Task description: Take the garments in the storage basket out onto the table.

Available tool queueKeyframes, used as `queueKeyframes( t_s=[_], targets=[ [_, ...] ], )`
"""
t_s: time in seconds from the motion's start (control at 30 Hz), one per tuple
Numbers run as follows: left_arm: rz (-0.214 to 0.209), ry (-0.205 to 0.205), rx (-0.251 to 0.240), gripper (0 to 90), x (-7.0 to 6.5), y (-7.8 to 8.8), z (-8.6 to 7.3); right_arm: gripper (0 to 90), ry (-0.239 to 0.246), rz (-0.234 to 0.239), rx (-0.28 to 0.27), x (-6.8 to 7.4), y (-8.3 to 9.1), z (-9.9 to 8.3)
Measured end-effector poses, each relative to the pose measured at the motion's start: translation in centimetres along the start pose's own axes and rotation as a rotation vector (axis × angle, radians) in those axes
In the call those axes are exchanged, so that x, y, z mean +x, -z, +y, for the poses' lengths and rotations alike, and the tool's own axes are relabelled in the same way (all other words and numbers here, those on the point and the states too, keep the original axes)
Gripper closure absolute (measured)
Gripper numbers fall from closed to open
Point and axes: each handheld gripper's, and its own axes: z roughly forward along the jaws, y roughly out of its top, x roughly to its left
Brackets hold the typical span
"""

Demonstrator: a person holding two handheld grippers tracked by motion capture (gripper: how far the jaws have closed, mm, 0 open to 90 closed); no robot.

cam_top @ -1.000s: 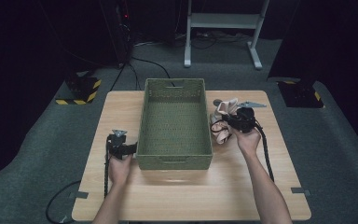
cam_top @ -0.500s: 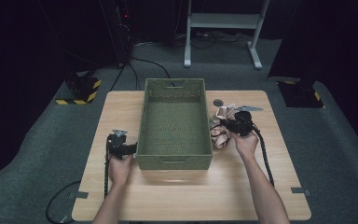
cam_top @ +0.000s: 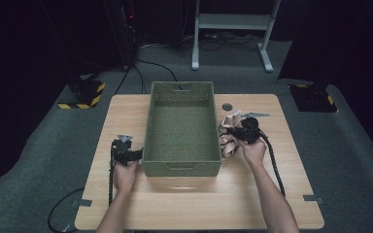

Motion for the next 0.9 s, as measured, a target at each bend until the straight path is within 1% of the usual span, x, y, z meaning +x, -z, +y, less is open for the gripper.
queueKeyframes(
  t_s=[0.2, 0.27, 0.37, 0.5, 0.6, 0.73, 0.9],
  targets=[
    [0.000, 0.000, 0.000, 11.4, 0.0, 0.0, 0.0, 72.9, 0.009, -0.014, 0.000, 0.0, 0.2, 0.1],
    [0.000, 0.000, 0.000, 11.4, 0.0, 0.0, 0.0, 67.6, 0.019, -0.019, 0.001, 0.1, 0.3, 0.1],
    [0.000, 0.000, 0.000, 11.4, 0.0, 0.0, 0.0, 56.7, 0.040, -0.023, 0.003, 0.4, 0.3, 0.1],
    [0.000, 0.000, 0.000, 11.4, 0.0, 0.0, 0.0, 46.3, 0.043, -0.025, 0.006, 0.4, 0.5, 0.2],
    [0.000, 0.000, 0.000, 11.4, 0.0, 0.0, 0.0, 40.7, 0.040, -0.019, -0.008, 0.3, 0.9, 0.4],
    [0.000, 0.000, 0.000, 11.4, 0.0, 0.0, 0.0, 37.0, 0.039, -0.010, -0.027, 0.3, 1.2, 0.5],
    [0.000, 0.000, 0.001, 11.4, 0.0, 0.0, 0.0, 35.2, 0.038, -0.002, -0.046, 0.3, 1.8, 0.6]
  ],
)
